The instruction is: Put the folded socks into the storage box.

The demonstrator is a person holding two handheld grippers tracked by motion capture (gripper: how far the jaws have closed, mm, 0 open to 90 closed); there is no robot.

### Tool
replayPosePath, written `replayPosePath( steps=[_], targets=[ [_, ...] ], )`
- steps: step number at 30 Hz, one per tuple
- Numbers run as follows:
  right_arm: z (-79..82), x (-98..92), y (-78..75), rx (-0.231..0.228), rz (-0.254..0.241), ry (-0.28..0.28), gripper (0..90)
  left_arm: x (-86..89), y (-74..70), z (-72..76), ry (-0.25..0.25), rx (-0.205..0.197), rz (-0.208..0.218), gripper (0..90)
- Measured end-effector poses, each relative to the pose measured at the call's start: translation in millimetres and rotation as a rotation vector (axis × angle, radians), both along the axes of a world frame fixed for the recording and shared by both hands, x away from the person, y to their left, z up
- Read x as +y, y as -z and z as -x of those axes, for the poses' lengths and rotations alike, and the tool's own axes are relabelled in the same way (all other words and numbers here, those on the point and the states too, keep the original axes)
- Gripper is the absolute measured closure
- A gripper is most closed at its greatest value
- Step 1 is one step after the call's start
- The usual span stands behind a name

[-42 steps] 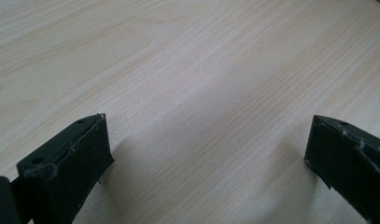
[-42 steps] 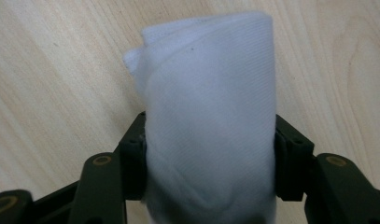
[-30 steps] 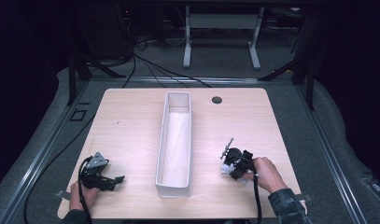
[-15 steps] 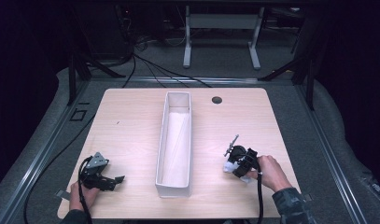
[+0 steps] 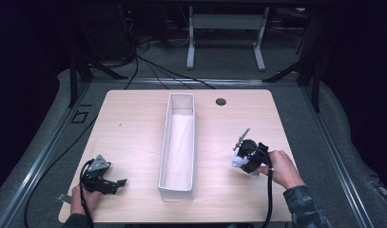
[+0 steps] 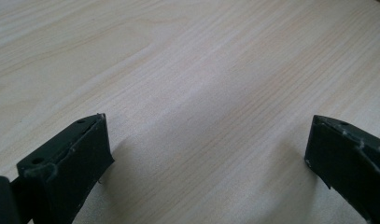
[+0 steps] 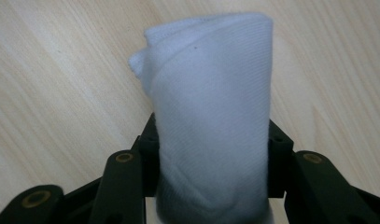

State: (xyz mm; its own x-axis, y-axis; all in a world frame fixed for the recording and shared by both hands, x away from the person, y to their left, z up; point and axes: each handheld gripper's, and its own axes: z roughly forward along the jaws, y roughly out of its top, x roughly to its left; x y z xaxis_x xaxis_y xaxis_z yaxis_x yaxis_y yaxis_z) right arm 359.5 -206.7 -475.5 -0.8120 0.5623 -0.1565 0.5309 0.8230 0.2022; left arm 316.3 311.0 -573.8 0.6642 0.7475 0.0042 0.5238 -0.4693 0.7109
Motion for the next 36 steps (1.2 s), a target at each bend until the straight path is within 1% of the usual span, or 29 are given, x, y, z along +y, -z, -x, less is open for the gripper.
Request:
replayPosePath(
  steps=[2, 3, 4, 7, 8, 10, 11, 12, 13, 14, 15, 18, 19, 20, 21, 22, 23, 25, 26, 27, 28, 29, 30, 31, 33, 34, 36],
  targets=[
    [-1.3, 0.5, -5.2, 0.007, -0.006, 0.004, 54.8, 0.0, 0.0, 0.0, 0.0, 0.0, 0.0, 0.2],
    [-2.0, 1.0, -8.3, 0.003, -0.003, 0.0, 54.8, 0.0, 0.0, 0.0, 0.0, 0.0, 0.001, 0.2],
    [-2.3, 1.7, -10.5, -0.011, -0.002, 0.002, 54.8, 0.0, 0.0, 0.0, 0.0, 0.0, 0.0, 0.2],
    [-5.2, 3.9, -17.2, -0.011, -0.01, 0.001, 54.7, 0.1, 0.0, 0.0, 0.0, 0.0, 0.0, 0.2],
    [-6.2, 5.0, -19.0, -0.023, -0.011, -0.003, 54.7, 0.1, 0.0, 0.0, 0.0, 0.0, 0.0, 0.2],
    [-8.7, 7.4, -23.5, -0.027, -0.003, -0.011, 54.7, 0.1, 0.0, 0.0, 0.0, 0.0, 0.0, 0.2],
    [-9.3, 8.3, -25.3, -0.041, -0.002, -0.011, 54.7, 0.1, 0.0, 0.0, 0.0, 0.0, 0.0, 0.2],
    [-10.4, 9.3, -27.7, -0.025, -0.006, -0.014, 54.7, 0.1, 0.0, 0.0, 0.0, 0.0, 0.0, 0.2],
    [-11.4, 10.1, -29.8, -0.026, -0.008, -0.017, 54.7, 0.0, 0.0, 0.0, 0.0, 0.0, 0.0, 0.2],
    [-11.4, 11.8, -31.8, -0.036, -0.008, -0.012, 54.7, 0.0, 0.0, 0.1, 0.0, -0.001, 0.0, 0.2],
    [-12.4, 12.6, -33.5, -0.045, -0.006, -0.018, 54.7, 0.0, 0.0, 0.1, -0.001, 0.0, 0.0, 0.2],
    [-14.7, 15.7, -40.2, -0.04, -0.008, -0.021, 54.7, 0.0, 0.1, 0.3, -0.002, 0.0, 0.001, 0.1],
    [-15.2, 16.8, -42.3, -0.049, -0.012, -0.024, 54.7, 0.0, 0.1, 0.3, -0.002, -0.001, 0.001, 0.2],
    [-15.8, 17.5, -44.7, -0.066, -0.001, -0.024, 54.7, 0.0, 0.1, 0.3, -0.002, -0.001, 0.0, 0.2],
    [-16.4, 18.1, -47.1, -0.07, -0.002, -0.025, 54.7, 0.0, 0.1, 0.3, -0.002, 0.0, 0.001, 0.2],
    [-17.4, 18.7, -50.4, -0.057, 0.003, -0.03, 54.7, 0.0, 0.1, 0.3, -0.002, 0.0, 0.001, 0.1],
    [-17.8, 19.4, -52.1, -0.065, -0.005, -0.031, 54.7, 0.0, 0.1, 0.3, -0.002, 0.0, 0.001, 0.2],
    [-18.2, 21.5, -57.3, -0.077, -0.006, -0.028, 54.7, 0.0, 0.1, 0.2, -0.002, 0.0, 0.001, 0.1],
    [-18.7, 22.6, -61.0, -0.073, 0.0, -0.035, 54.7, 0.0, 0.1, 0.2, -0.002, -0.001, 0.001, 0.1],
    [-18.8, 24.0, -63.1, -0.079, -0.011, -0.031, 54.7, 0.0, 0.1, 0.2, -0.002, -0.001, 0.001, 0.1],
    [-19.5, 25.8, -67.3, -0.081, -0.009, -0.037, 54.7, 0.0, 0.1, 0.2, -0.002, -0.001, 0.001, 0.1],
    [-19.3, 27.2, -69.1, -0.096, -0.013, -0.04, 54.7, 0.0, 0.1, 0.3, -0.002, -0.001, 0.0, 0.1],
    [-19.8, 28.8, -71.5, -0.097, -0.025, -0.045, 54.7, 0.0, 0.1, 0.2, -0.002, -0.001, 0.001, 0.1],
    [-19.7, 30.7, -74.6, -0.104, -0.017, -0.044, 54.7, 0.0, 0.1, 0.2, -0.002, -0.001, 0.0, 0.1],
    [-21.2, 33.5, -79.7, -0.097, -0.017, -0.053, 54.7, 0.0, 0.1, 0.2, -0.002, -0.001, 0.0, 0.1],
    [-21.9, 35.2, -82.3, -0.107, -0.012, -0.059, 54.7, 0.0, 0.1, 0.2, -0.002, -0.001, 0.0, 0.1],
    [-22.8, 37.4, -85.4, -0.105, -0.014, -0.059, 54.7, -0.1, 0.1, 0.2, -0.002, -0.001, 0.001, 0.1]
  ],
)
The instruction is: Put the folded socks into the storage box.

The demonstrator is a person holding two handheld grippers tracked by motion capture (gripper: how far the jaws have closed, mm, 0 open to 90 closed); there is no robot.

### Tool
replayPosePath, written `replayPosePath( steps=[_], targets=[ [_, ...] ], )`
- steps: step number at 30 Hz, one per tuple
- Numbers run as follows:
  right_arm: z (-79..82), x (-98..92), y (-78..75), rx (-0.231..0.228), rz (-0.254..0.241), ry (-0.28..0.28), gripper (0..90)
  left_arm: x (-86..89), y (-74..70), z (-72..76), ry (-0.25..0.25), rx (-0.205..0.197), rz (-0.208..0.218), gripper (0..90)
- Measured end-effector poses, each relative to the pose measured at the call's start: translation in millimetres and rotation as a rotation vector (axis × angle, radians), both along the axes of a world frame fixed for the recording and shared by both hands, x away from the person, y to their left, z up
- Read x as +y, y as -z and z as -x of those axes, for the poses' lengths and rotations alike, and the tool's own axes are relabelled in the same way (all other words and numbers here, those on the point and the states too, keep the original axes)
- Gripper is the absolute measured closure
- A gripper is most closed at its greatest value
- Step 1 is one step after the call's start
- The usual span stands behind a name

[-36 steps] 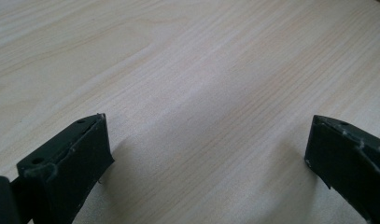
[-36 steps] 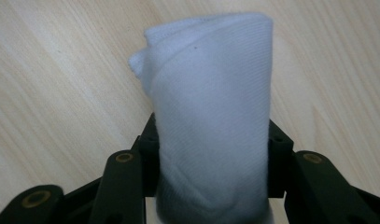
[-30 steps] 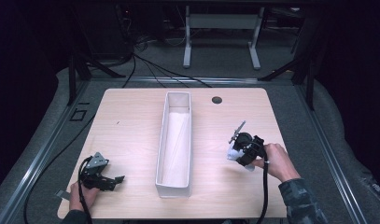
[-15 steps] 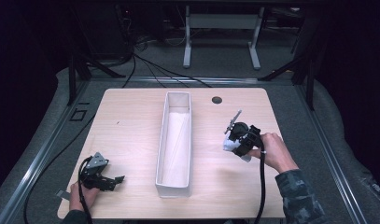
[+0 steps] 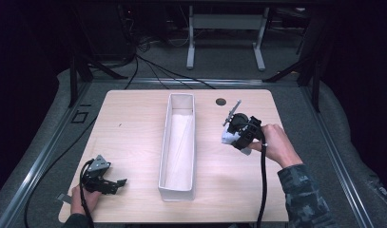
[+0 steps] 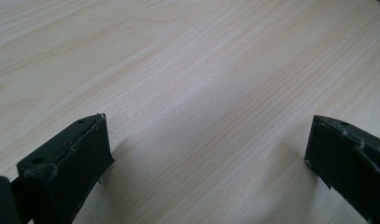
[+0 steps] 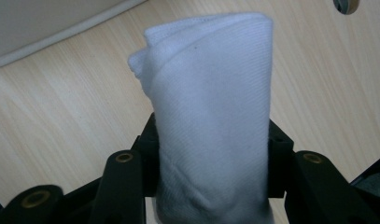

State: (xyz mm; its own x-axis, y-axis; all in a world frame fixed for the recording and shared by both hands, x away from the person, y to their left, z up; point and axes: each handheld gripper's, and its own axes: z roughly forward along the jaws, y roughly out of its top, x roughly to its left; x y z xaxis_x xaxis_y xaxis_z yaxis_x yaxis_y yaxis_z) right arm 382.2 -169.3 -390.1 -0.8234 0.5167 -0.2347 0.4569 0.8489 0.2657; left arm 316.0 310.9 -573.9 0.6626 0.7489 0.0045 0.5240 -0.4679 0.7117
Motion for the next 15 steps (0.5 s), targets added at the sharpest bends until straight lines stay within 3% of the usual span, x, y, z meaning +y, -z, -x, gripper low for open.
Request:
replayPosePath(
  steps=[15],
  targets=[
    [-4.9, 21.2, -21.8, -0.029, 0.009, -0.044, 54.6, 0.0, 0.0, 0.0, 0.0, 0.0, 0.0, 0.1]
  ],
)
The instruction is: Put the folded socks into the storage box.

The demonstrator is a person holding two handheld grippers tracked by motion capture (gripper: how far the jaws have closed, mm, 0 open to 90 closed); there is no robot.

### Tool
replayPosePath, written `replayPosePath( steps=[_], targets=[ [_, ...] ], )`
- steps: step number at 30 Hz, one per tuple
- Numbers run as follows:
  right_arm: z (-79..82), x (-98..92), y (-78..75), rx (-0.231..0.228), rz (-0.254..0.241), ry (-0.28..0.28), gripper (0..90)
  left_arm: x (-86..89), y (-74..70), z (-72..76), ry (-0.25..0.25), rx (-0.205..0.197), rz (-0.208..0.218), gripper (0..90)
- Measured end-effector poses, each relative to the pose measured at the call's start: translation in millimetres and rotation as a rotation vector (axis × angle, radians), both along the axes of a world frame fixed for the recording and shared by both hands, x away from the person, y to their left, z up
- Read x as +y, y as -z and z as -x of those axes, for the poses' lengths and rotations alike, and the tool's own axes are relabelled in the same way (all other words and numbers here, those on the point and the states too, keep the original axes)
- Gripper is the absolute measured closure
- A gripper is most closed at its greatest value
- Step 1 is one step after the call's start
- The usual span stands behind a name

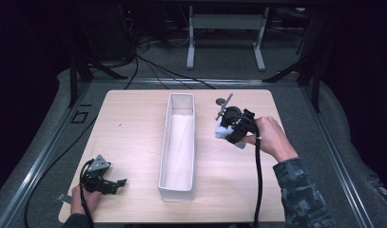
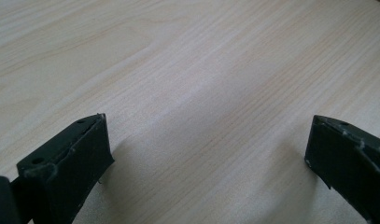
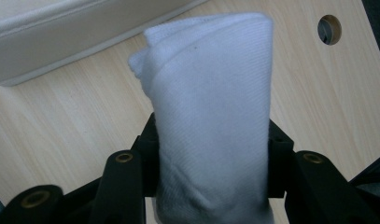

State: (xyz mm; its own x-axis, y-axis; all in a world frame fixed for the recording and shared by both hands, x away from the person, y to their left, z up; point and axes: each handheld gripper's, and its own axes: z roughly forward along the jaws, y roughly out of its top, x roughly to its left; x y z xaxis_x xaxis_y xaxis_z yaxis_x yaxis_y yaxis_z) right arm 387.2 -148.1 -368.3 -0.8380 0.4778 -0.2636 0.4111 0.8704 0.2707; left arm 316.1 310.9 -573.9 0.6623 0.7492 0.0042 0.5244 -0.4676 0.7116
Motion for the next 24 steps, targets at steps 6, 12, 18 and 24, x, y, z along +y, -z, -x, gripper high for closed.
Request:
replayPosePath(
  steps=[6, 12, 18, 24],
  targets=[
    [-1.5, 11.5, -5.7, -0.007, 0.003, -0.019, 54.5, 0.0, 0.0, 0.0, 0.0, 0.0, 0.0, 0.1],
    [-3.5, 25.4, -11.6, -0.014, 0.008, -0.036, 54.6, 0.0, 0.0, 0.0, 0.0, 0.0, 0.0, 0.1],
    [-4.5, 41.5, -17.7, -0.016, 0.013, -0.059, 54.5, 0.0, 0.0, 0.0, 0.0, 0.0, 0.0, 0.1],
    [-5.9, 54.7, -21.3, -0.018, 0.02, -0.097, 54.5, 0.1, -0.1, 0.0, 0.0, 0.001, -0.001, 0.1]
  ],
)
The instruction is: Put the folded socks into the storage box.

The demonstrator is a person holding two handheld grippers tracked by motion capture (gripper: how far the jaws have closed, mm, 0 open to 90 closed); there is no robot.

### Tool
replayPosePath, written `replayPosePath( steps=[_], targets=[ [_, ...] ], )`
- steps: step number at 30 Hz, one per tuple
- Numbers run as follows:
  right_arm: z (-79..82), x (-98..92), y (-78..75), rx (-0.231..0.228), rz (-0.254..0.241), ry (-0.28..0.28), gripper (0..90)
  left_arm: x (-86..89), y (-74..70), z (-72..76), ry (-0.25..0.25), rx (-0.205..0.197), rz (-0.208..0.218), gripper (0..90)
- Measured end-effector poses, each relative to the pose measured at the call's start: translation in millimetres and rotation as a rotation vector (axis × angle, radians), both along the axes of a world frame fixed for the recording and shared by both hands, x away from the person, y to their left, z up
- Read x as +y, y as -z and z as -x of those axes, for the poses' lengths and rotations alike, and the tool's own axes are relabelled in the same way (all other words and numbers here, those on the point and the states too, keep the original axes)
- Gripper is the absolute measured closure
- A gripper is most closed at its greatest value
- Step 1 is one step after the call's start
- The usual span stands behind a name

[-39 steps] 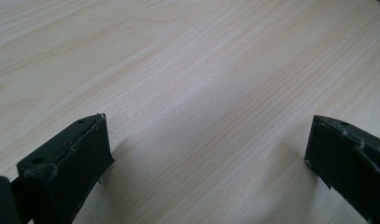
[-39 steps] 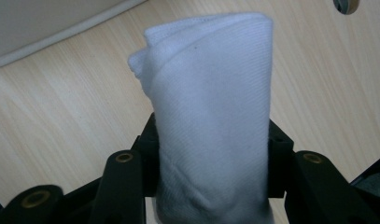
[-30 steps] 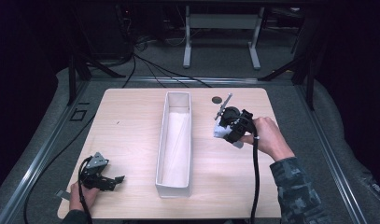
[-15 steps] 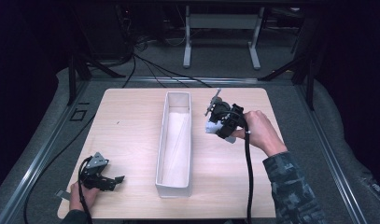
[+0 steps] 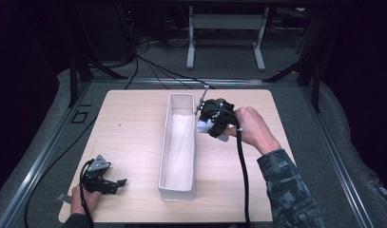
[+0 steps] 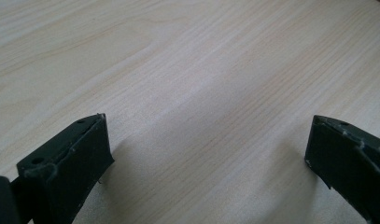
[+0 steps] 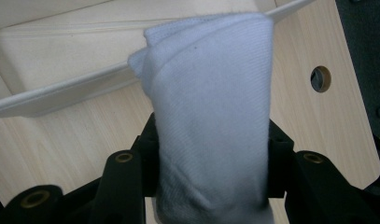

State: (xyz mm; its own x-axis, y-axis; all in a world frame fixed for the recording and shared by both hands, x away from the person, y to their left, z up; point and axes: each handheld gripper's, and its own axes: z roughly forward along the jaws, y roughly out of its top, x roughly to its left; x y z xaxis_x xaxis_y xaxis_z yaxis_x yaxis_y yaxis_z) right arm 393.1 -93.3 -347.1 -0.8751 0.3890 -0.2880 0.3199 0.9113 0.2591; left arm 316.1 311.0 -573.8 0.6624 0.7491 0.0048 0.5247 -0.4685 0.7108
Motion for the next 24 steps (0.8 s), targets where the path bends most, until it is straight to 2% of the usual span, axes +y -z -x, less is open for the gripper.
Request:
replayPosePath(
  steps=[3, 8, 24],
  targets=[
    [-0.8, 6.1, 0.7, 0.001, 0.012, -0.012, 54.5, 0.0, 0.1, 0.0, 0.0, -0.001, 0.001, 0.1],
    [-1.3, 16.5, 1.9, 0.008, 0.0, -0.024, 54.5, 0.0, 0.1, 0.0, 0.0, 0.0, 0.001, 0.1],
    [-2.7, 50.3, 6.2, 0.016, 0.014, -0.086, 54.5, 0.0, 0.1, 0.0, 0.0, 0.0, 0.001, 0.1]
  ],
)
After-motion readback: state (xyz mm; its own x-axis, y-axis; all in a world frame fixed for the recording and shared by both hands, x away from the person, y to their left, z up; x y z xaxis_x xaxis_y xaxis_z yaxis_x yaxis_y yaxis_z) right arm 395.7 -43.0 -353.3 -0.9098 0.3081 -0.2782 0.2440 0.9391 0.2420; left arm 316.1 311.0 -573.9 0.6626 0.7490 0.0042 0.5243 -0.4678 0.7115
